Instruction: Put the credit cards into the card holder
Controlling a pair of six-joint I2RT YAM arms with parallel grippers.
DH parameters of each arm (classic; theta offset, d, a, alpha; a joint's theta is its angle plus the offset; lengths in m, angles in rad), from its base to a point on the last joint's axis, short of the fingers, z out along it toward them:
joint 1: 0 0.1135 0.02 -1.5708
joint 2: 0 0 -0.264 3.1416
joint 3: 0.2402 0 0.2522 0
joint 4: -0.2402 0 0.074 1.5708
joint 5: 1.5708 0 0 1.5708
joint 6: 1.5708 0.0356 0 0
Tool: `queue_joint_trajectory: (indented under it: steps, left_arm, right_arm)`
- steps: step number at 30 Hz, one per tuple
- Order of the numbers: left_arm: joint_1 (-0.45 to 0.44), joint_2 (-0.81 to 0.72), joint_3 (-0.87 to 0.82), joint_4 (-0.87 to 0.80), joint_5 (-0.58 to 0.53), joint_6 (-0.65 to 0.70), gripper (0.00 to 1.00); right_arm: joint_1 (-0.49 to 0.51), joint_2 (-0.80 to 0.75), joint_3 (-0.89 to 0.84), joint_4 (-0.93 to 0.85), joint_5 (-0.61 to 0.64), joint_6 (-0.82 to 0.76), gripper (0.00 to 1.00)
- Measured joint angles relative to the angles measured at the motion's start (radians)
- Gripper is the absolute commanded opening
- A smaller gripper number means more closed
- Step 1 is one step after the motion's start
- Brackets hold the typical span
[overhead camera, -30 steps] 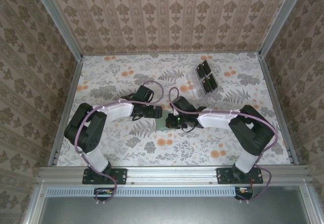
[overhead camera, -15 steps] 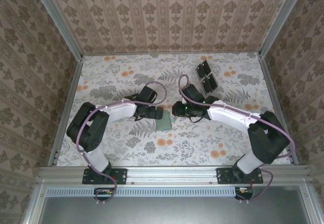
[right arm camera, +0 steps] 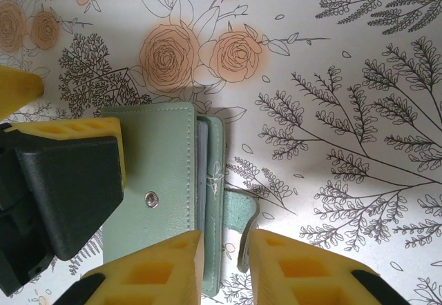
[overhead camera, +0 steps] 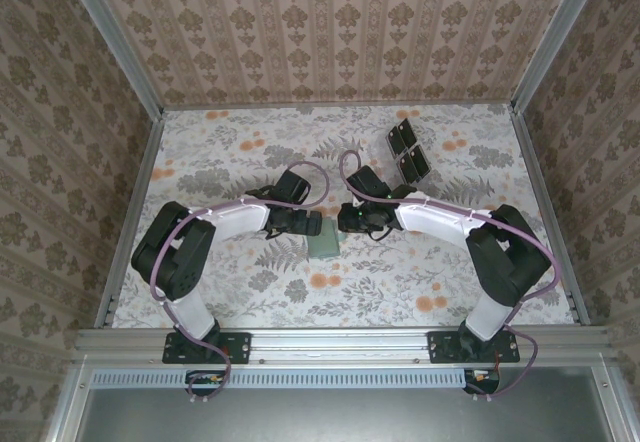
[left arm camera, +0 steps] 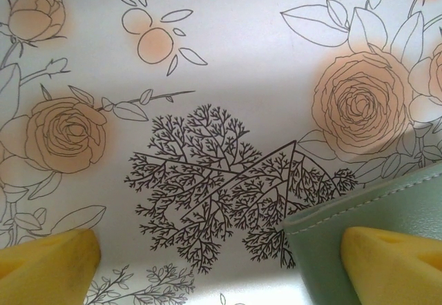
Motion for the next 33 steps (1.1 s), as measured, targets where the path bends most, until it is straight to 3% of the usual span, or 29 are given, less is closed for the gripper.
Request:
queue_joint_trajectory:
  steps: [5,13,21,28,33]
  left_arm:
    - [0.000,0.000,-0.001,0.002,0.000,0.000,1.00]
    - [0.000,0.000,-0.001,0.002,0.000,0.000,1.00]
    - [0.000,0.000,-0.001,0.002,0.000,0.000,1.00]
    - [0.000,0.000,-0.002,0.003,0.000,0.000,1.00]
    - [0.000,0.000,-0.002,0.003,0.000,0.000,1.00]
  right_arm:
    - [0.000,0.011,0.000,-0.001,0.000,0.000,0.24]
    - [0.000,0.011,-0.006,-0.001,0.000,0.000,0.15]
    - [0.000,0.011,-0.025,-0.001,0.000,0.000,0.15]
    - [0.000,0.011,-0.030,-0.001,0.000,0.001,0.01]
    - [0.000,0.003,-0.031,0.000,-0.003,0.001,0.00]
